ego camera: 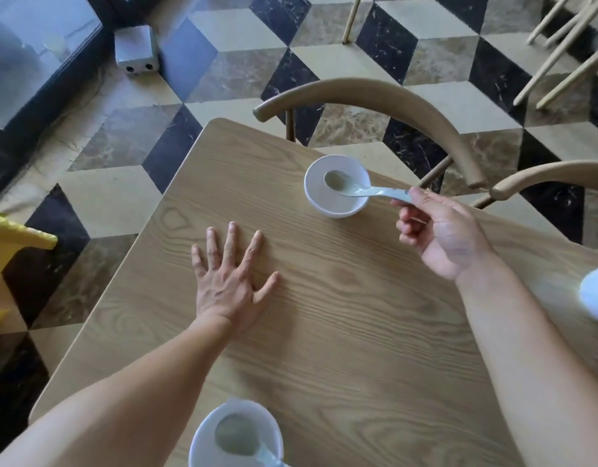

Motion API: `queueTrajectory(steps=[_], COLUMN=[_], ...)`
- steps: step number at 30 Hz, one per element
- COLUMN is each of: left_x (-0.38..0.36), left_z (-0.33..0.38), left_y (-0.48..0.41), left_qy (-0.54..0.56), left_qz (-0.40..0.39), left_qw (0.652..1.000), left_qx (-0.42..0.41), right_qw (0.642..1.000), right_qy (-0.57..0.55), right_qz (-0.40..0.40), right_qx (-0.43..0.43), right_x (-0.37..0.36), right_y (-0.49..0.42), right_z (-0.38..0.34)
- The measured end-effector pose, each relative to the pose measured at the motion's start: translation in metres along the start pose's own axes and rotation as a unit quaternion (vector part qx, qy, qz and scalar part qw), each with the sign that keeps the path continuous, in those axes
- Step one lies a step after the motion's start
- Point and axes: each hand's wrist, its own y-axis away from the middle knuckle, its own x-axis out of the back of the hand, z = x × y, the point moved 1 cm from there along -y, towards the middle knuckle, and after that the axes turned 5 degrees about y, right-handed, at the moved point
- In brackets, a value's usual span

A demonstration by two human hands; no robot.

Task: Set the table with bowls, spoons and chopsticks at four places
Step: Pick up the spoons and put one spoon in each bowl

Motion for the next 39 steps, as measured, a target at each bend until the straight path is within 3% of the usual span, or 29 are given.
queueTrajectory(steps=[16,35,39], left_x=[-0.001,-0.009,-0.006], left_z=[-0.004,-0.007,-0.004], left_y=[-0.002,-0.002,-0.003], left_qy=[0.04,0.011,0.011], left_qz=[0.039,0.057,0.025], left_qw=[0.998,0.998,1.0], left_qx=[-0.003,-0.002,0.011], right_qw=[0.998,0.992,0.983], right_qy=[0.053,0.088,0.137], right_qz=[-0.01,0.062,0.1], right_qx=[-0.032,-0.071,-0.069], right_x=[-0.008,0.009,0.022], right_y=[-0.055,-0.039,-0.007], right_z=[0.015,0.02,0.028])
